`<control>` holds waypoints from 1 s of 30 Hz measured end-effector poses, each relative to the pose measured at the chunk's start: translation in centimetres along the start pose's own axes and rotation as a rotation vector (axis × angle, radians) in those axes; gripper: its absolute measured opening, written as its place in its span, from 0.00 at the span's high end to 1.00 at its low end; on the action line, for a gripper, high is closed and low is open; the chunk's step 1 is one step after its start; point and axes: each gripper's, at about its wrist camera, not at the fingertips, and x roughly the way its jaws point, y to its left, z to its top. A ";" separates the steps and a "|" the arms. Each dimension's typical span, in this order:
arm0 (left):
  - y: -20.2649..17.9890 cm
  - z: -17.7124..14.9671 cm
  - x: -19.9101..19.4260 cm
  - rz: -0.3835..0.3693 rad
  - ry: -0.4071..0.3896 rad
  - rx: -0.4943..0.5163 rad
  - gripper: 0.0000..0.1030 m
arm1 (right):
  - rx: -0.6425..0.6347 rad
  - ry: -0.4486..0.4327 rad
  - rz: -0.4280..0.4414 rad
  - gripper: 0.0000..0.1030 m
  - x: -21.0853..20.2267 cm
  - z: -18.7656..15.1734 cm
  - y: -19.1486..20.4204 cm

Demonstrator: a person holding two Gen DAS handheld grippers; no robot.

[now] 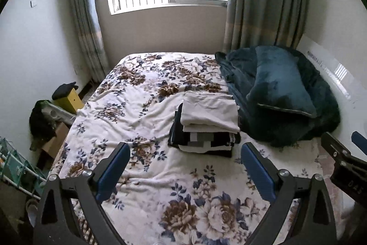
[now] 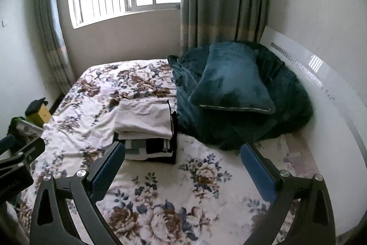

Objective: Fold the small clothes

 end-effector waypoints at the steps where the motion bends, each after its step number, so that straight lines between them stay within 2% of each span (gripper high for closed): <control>1: 0.0 -0.3 -1.3 0.005 -0.003 0.000 0.04 | 0.000 -0.007 0.005 0.01 -1.4 -0.1 -0.2; 5: -0.2 -1.5 -4.8 0.002 -0.011 -0.002 0.04 | -0.002 -0.021 0.022 0.01 -7.0 -1.2 -1.0; 11: -0.2 -2.6 -8.3 -0.001 -0.031 -0.006 0.04 | 0.000 -0.021 0.042 0.01 -12.0 -2.7 -2.1; 18: -0.3 -3.7 -10.7 0.006 -0.059 -0.011 0.04 | -0.011 -0.033 0.040 0.01 -14.1 -3.4 -2.3; 19: -0.4 -3.7 -10.8 0.006 -0.060 -0.011 0.00 | -0.013 -0.034 0.040 0.01 -14.5 -3.5 -2.4; 24: -0.6 -3.9 -11.2 0.009 -0.072 -0.013 0.00 | -0.010 -0.042 0.037 0.00 -15.4 -3.6 -2.6; 30: -1.0 -4.0 -11.8 0.015 -0.072 -0.015 0.00 | -0.015 -0.048 0.044 0.00 -16.4 -2.7 -3.6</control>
